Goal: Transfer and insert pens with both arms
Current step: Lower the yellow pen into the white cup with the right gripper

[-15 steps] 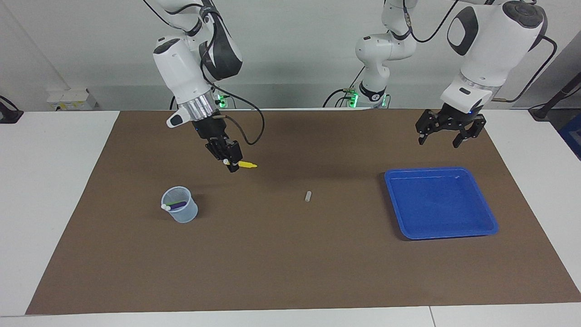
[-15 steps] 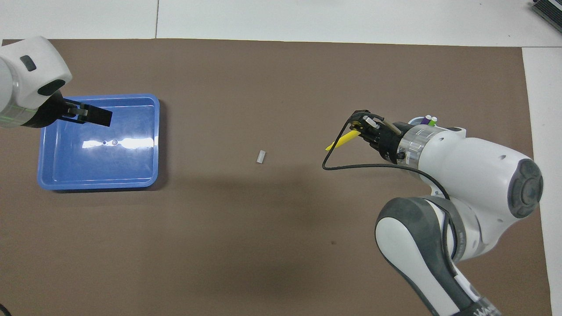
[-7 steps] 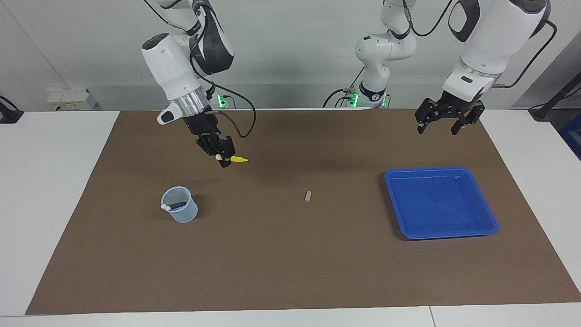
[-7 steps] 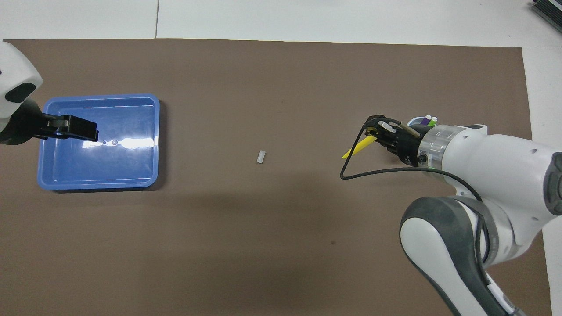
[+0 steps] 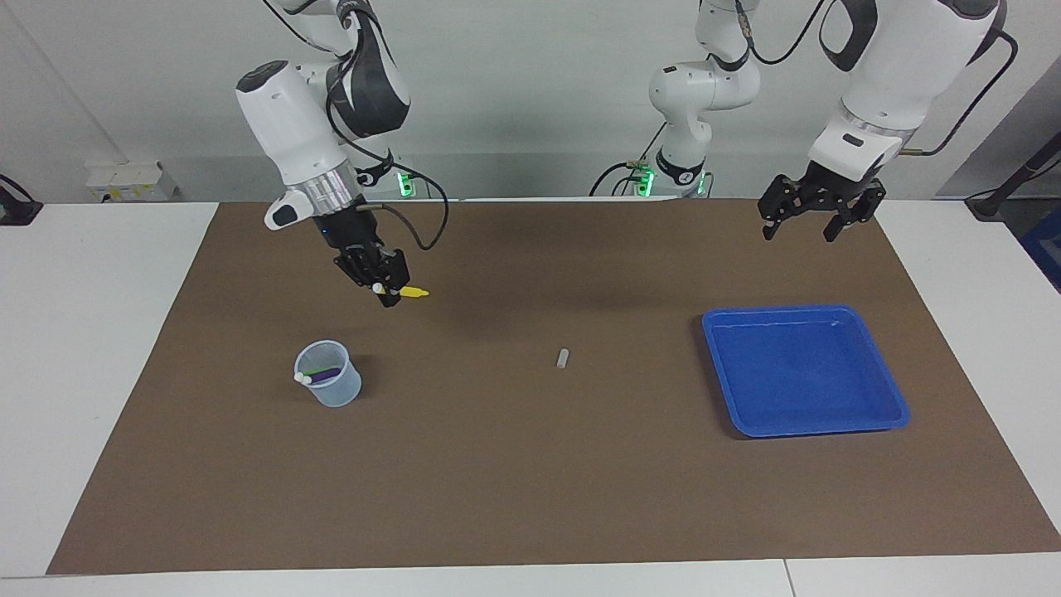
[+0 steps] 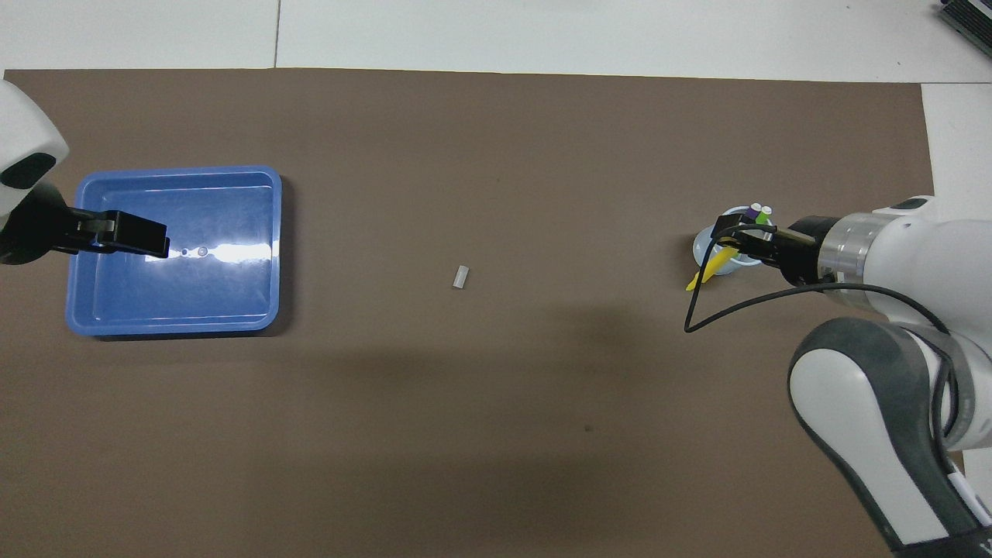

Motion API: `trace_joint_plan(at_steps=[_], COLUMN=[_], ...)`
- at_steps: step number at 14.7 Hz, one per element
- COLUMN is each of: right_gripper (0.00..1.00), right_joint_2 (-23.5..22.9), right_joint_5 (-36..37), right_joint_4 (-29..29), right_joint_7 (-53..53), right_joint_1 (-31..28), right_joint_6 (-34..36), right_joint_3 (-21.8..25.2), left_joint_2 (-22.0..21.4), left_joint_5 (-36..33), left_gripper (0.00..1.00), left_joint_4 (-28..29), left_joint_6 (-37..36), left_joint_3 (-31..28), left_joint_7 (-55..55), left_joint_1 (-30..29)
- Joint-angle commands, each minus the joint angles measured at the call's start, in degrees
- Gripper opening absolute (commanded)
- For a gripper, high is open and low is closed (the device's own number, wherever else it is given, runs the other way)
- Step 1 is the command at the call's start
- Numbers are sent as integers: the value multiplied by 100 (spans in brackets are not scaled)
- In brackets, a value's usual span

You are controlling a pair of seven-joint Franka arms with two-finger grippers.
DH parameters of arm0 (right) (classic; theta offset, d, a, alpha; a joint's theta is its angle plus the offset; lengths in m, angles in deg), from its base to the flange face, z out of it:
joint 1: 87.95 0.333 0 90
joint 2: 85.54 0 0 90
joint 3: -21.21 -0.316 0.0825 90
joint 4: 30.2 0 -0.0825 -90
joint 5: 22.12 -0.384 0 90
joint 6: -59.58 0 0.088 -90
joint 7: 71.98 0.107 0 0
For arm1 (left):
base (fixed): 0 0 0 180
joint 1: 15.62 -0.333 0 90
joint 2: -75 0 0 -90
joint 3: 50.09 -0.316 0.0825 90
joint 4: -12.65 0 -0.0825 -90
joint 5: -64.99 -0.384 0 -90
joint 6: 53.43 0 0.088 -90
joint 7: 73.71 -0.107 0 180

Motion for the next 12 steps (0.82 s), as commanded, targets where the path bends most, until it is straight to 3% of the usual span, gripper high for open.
trace_joint_plan(at_steps=[1, 3, 12], right_gripper=[0, 0, 0], right_joint_2=[56, 12, -743], right_joint_5=[679, 1094, 1386], right_joint_4=[-59, -173, -911], right_joint_7=[-141, -297, -694], right_joint_1=[-123, -298, -404], right_joint_6=[126, 126, -137], right_joint_3=[-60, -86, -78], left_joint_2=[-66, -75, -84], left_joint_5=[-20, -2, -2], left_gripper=[100, 100, 100], left_joint_4=[-17, 1, 10], left_joint_6=[-51, -33, -6], left_joint_3=[-40, -31, -84], left_joint_7=[9, 70, 114], left_joint_1=[78, 78, -10])
